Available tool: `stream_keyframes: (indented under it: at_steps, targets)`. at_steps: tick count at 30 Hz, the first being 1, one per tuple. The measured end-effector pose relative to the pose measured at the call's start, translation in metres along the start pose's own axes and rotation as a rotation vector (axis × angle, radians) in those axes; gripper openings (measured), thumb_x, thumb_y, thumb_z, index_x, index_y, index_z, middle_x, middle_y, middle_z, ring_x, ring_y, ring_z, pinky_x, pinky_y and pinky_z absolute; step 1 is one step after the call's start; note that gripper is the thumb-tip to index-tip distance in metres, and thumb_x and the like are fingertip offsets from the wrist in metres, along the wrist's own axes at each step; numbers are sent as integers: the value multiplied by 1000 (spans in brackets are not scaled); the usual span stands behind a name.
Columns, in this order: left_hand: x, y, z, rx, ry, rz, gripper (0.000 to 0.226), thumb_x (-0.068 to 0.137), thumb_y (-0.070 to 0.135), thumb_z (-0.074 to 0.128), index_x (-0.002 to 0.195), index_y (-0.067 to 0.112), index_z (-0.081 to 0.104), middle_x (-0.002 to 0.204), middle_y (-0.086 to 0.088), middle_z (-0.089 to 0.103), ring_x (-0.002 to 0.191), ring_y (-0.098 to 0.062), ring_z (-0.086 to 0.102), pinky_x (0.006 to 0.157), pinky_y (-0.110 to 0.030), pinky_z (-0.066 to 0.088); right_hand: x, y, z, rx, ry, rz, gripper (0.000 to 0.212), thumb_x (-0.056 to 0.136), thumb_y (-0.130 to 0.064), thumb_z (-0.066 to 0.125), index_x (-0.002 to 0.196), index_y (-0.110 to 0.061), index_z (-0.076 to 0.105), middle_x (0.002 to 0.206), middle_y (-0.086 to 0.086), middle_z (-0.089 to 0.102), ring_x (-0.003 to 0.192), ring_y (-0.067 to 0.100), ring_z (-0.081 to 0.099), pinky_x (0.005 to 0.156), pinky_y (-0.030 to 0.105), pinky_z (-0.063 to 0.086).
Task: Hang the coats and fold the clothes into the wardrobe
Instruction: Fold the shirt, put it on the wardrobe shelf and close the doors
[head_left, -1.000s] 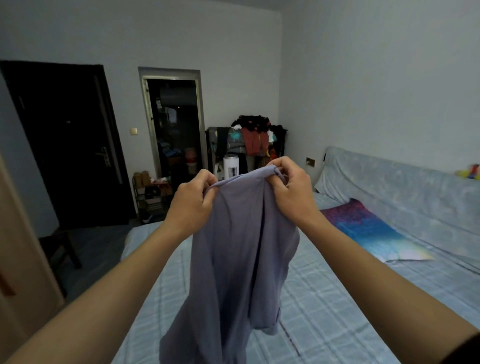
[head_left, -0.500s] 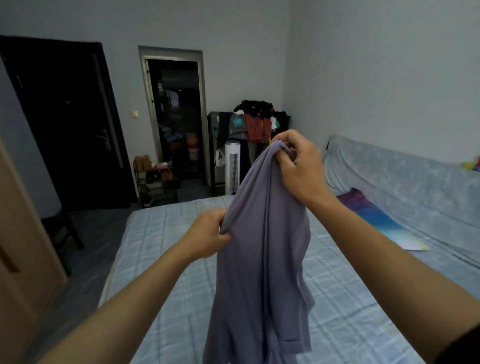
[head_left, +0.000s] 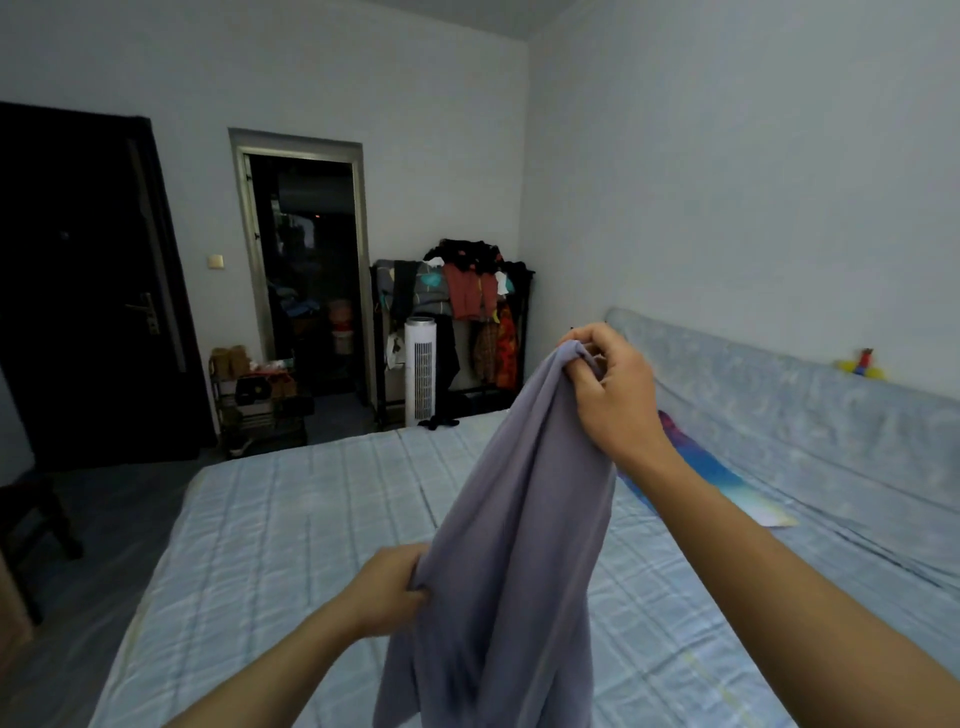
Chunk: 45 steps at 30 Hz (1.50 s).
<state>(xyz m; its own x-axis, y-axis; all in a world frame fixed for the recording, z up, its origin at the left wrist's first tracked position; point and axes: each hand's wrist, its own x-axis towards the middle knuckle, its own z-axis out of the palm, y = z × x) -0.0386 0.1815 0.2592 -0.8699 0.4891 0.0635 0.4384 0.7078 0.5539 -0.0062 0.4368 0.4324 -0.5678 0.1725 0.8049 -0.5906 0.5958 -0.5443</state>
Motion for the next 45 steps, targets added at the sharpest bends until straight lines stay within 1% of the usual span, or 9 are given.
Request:
stream_keyframes:
  at_steps: [5,8,15,20,28,33,35,39,45]
  targets:
    - [13,11,-43,32,211,-8,23,78,-1,61,67,16,49,72,-7,59,71,-17,52,61,-27,37,-1,33,-32,-227,70,66,18,92,-9,59,87,-27,58,76,-15,60,70,0,56,62,5,36]
    - [18,32,-77,112,238,17,24,78,1,60,66,21,51,68,3,56,69,-15,52,55,-15,32,-5,59,-41,-363,-5,173,12,90,-7,61,88,-18,63,78,-1,63,76,19,59,63,21,35]
    - [20,89,-125,166,252,-5,10,80,18,64,71,18,69,72,0,67,71,-11,62,57,-27,47,-35,85,-25,-480,-164,413,10,83,-7,62,87,-14,69,85,10,72,86,31,66,74,35,50]
    - [25,110,-132,-14,211,-118,19,83,23,68,79,4,70,80,-12,68,71,-20,63,52,-26,50,-52,77,-1,-369,-356,535,13,84,-10,68,95,-12,74,92,9,74,91,22,67,70,22,39]
    - [22,113,-121,-414,261,-291,10,85,6,64,85,0,71,78,-12,69,70,-21,67,44,-23,51,-71,31,19,-30,-477,505,15,90,-33,68,97,-20,70,81,2,72,68,11,62,54,20,48]
    - [23,113,-109,-603,335,-347,9,86,4,64,79,4,70,77,-14,68,71,-24,67,43,-24,52,-91,12,25,94,-670,457,56,62,-63,77,110,-36,64,98,-10,69,88,1,65,70,17,51]
    - [24,115,-106,-670,343,-342,9,85,2,64,78,6,68,77,-14,68,68,-23,67,46,-26,54,-104,13,32,-2,-685,354,58,59,-59,80,109,-36,62,96,-17,67,87,-3,63,69,13,50]
    - [22,120,-104,-723,363,-294,9,87,2,67,79,6,65,78,-15,68,62,-22,68,47,-27,54,-119,23,47,-114,-484,244,12,75,-13,71,73,-17,60,66,-2,60,61,13,52,57,32,40]
    - [10,108,-111,-700,439,-276,16,83,5,75,95,7,65,95,-12,67,86,-26,70,55,-33,60,-105,27,45,-96,-391,285,20,83,2,64,77,-16,72,67,-4,66,64,7,58,56,16,41]
